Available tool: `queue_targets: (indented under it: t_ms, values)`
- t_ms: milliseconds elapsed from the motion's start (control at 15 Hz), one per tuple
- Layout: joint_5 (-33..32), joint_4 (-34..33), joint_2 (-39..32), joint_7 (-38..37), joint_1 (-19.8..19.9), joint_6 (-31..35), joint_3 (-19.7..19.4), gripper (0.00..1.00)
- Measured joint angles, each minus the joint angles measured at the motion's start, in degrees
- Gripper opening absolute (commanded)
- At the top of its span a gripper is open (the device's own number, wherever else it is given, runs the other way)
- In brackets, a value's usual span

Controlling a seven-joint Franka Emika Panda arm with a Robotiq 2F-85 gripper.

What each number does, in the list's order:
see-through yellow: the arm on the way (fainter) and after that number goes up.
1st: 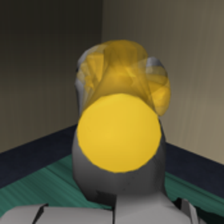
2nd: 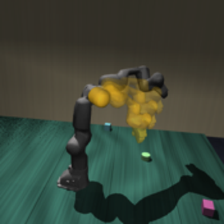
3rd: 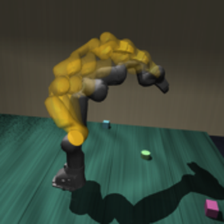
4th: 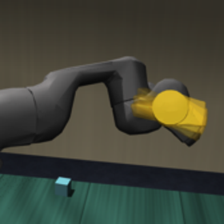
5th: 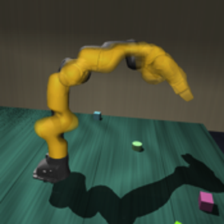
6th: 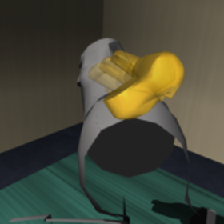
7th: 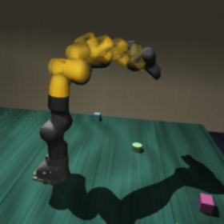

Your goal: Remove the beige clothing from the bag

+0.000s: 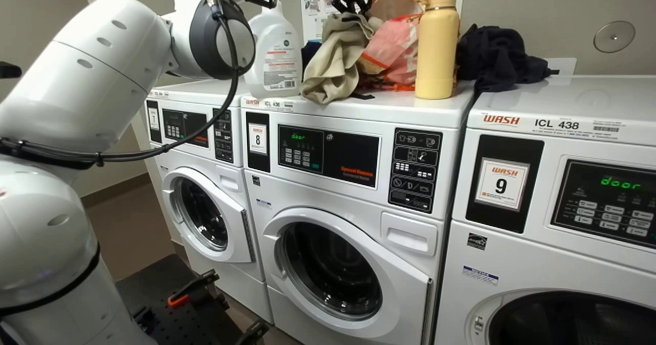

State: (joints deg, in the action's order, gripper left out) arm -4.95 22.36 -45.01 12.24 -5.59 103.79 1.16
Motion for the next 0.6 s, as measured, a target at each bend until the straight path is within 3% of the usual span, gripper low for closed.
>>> queue_targets:
  t_ms: [600]
  values:
    - [2.31,-0.61,5.63,0.0,0.99,-2.04,1.83,0.02]
